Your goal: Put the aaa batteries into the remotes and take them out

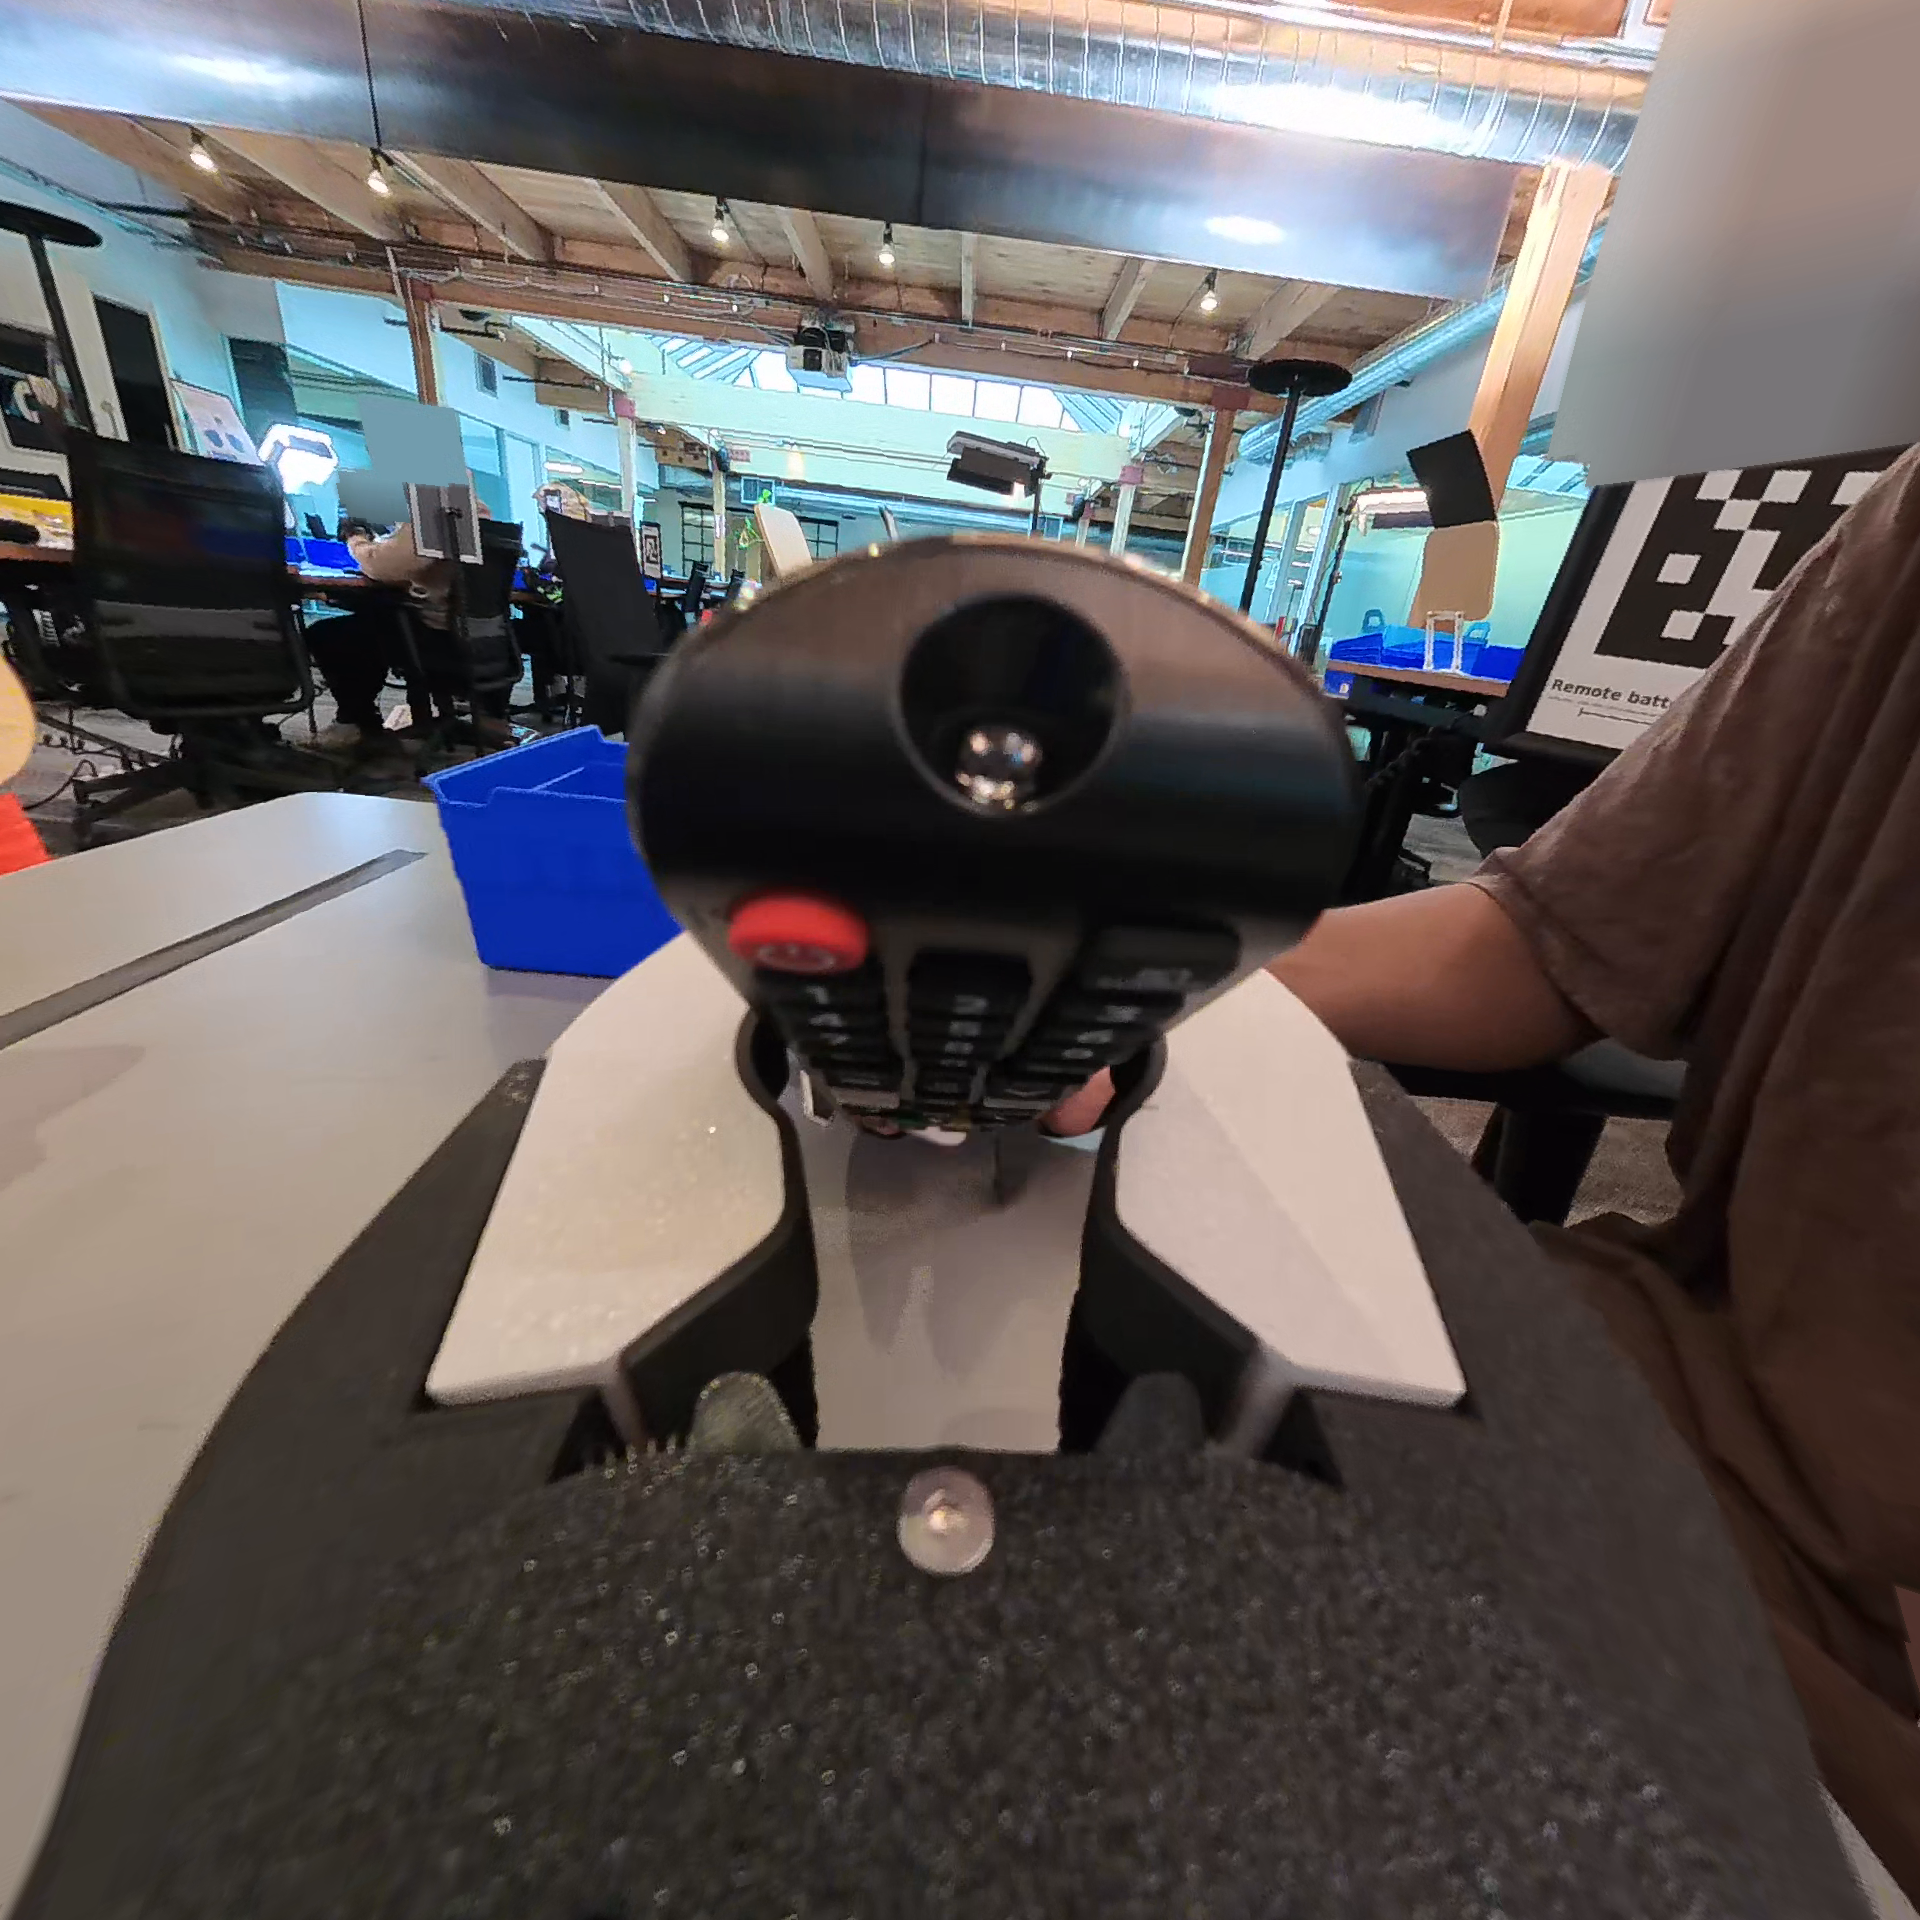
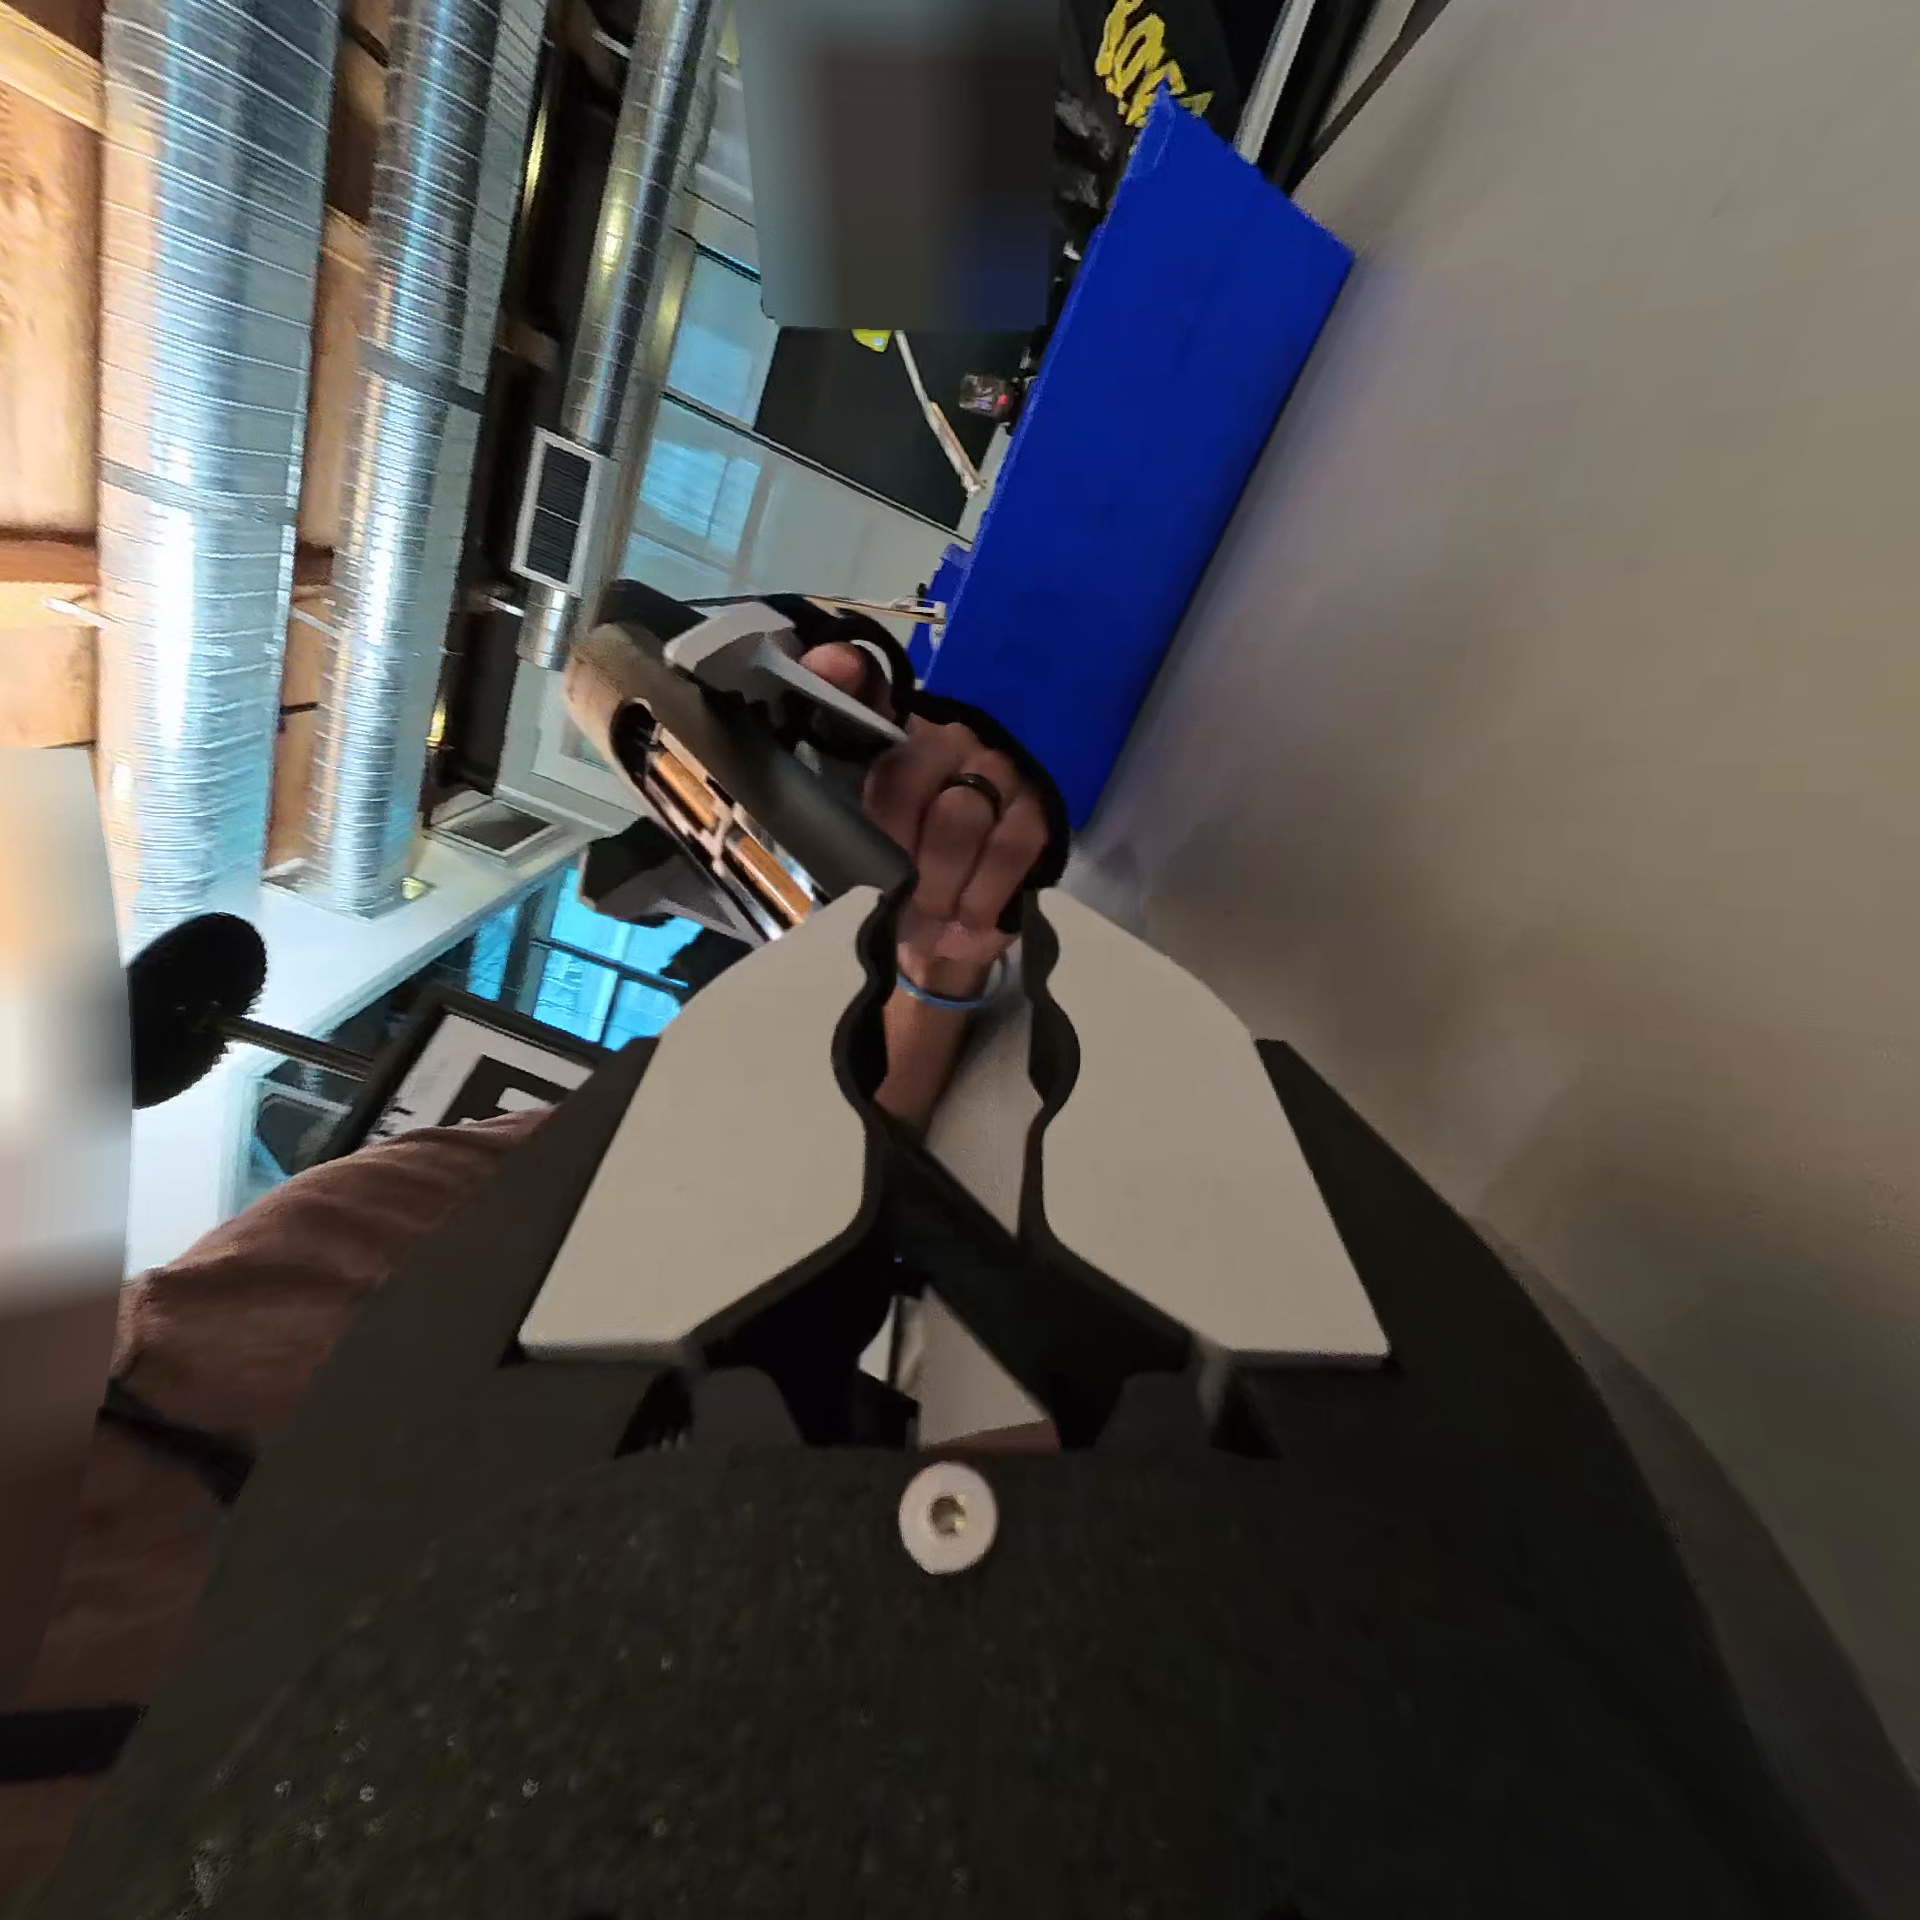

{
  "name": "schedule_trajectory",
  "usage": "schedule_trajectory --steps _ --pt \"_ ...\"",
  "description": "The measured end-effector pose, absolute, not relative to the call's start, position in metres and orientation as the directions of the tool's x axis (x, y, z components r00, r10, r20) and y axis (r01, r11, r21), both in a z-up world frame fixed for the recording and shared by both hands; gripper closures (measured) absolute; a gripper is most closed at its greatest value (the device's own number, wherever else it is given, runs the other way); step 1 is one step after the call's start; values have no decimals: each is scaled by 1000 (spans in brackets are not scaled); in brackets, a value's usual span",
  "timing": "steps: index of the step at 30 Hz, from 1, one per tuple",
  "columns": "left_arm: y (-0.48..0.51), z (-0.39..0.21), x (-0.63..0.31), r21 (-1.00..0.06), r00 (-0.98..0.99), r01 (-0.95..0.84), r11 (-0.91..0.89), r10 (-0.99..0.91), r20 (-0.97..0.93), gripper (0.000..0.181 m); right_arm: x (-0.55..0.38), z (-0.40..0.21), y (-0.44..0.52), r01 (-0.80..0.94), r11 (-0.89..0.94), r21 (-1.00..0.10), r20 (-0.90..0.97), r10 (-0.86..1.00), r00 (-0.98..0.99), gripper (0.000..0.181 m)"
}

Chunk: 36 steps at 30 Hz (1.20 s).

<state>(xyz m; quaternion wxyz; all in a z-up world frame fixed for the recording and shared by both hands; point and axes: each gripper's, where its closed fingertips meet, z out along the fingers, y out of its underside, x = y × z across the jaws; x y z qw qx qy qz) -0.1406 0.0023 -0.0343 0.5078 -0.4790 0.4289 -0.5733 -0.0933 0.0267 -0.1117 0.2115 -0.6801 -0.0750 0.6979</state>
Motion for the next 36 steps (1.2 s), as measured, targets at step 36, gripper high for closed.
schedule_trajectory --steps 36 --pt "6 -76 -121 -990 -4 -42 -136 -991 137 120 -113 -110 1 434 -162 -886 -69 973 222 135"
